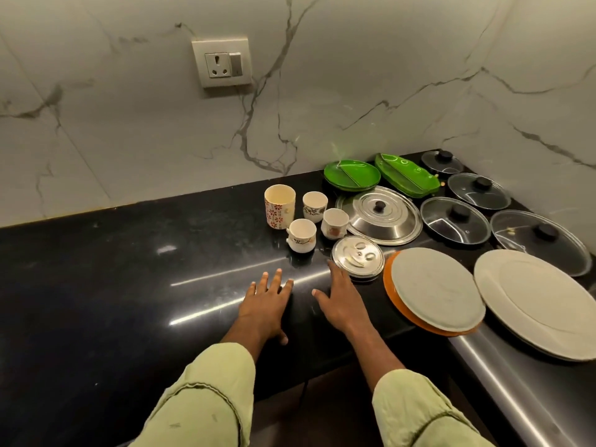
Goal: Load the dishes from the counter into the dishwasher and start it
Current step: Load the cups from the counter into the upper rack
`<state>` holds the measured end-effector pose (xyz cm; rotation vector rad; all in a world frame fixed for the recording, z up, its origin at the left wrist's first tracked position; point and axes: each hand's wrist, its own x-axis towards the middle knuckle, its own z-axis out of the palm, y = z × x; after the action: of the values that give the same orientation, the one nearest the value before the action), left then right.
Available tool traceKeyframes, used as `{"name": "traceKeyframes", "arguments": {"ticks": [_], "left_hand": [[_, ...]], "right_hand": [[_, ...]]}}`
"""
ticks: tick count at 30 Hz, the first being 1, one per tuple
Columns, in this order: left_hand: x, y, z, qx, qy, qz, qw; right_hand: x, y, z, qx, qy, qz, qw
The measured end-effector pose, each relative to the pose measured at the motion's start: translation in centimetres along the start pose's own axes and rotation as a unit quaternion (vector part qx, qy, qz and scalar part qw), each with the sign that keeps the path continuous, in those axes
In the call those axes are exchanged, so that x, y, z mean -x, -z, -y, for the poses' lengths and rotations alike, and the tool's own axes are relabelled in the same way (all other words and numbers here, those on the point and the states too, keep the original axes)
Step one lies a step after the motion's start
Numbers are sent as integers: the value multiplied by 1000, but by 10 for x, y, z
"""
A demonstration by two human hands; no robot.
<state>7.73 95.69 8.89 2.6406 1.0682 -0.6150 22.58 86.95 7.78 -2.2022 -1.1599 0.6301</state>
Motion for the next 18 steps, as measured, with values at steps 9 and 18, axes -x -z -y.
{"name": "traceKeyframes", "arguments": {"ticks": [9, 18], "left_hand": [[-65, 16, -14, -10, 1, 154, 988], [-72, 21, -18, -24, 1, 184, 983]], "right_hand": [[-85, -11, 21, -77, -26, -15, 997], [-126, -25, 24, -177, -36, -51, 982]]}}
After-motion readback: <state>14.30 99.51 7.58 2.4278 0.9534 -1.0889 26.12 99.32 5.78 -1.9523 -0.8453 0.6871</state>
